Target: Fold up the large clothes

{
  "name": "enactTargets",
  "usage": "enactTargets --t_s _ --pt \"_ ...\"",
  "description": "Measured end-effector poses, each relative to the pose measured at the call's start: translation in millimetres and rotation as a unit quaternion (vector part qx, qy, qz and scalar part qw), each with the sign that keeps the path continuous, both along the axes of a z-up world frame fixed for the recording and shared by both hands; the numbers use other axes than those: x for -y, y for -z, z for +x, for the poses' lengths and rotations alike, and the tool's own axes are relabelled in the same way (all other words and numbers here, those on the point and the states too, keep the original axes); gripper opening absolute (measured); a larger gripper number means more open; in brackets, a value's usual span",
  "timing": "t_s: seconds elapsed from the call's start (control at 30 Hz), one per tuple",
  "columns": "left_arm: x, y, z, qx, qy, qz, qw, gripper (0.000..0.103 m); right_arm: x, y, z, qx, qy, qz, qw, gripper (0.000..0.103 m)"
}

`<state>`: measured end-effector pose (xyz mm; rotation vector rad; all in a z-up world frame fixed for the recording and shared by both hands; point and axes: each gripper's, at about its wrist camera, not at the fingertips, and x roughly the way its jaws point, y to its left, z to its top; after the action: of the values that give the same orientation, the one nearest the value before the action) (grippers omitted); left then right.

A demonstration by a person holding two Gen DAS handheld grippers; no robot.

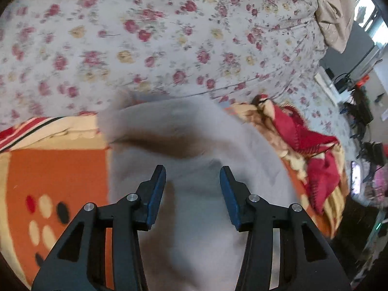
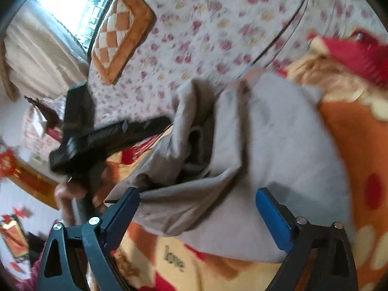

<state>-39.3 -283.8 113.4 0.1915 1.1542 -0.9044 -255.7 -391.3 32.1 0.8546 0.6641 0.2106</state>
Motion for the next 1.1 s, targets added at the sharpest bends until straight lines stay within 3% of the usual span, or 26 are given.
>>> enactTargets --t_s 0.13,0.23,0.4,0.57,0.77,0.87,0.93,1.03,1.1 --pt "8 2 3 -0.030 0.004 -0.017 0.9994 0.050 -12 0 7 0.008 -0.020 0.005 1.000 0.098" --pt "-1 11 -2 -0.050 0.007 -0.021 0.9985 0.063 -17 -3 8 0.015 -0.027 -0.005 1.000 0.101" --pt "-34 15 -9 -0.077 -0.005 -0.045 0.9960 0.063 -20 -7 9 0.009 -0.036 -0.023 0.999 0.101" --pt "-75 9 -22 -0.091 -0.010 -0.083 0.9924 0.063 8 -10 7 0.018 0.001 0.003 1.000 0.101" --pt "-92 16 -69 -0.097 0.008 -0.084 0.9917 0.063 22 1 33 0.001 -0.017 0.051 0.999 0.101" --pt "-90 19 -94 -0.099 0.025 -0.090 0.9907 0.063 17 -3 47 -0.001 -0.037 0.050 0.998 0.101" --pt "-84 25 -107 -0.099 0.039 -0.082 0.9909 0.063 10 -5 59 -0.007 -0.053 0.040 0.998 0.098" --pt "-73 35 -118 -0.083 0.035 -0.062 0.9940 0.063 -1 -3 75 -0.020 -0.087 0.013 0.996 0.081" --pt "-72 40 -117 -0.089 0.021 -0.071 0.9933 0.063 -7 -1 81 -0.024 -0.097 -0.013 0.995 0.068"
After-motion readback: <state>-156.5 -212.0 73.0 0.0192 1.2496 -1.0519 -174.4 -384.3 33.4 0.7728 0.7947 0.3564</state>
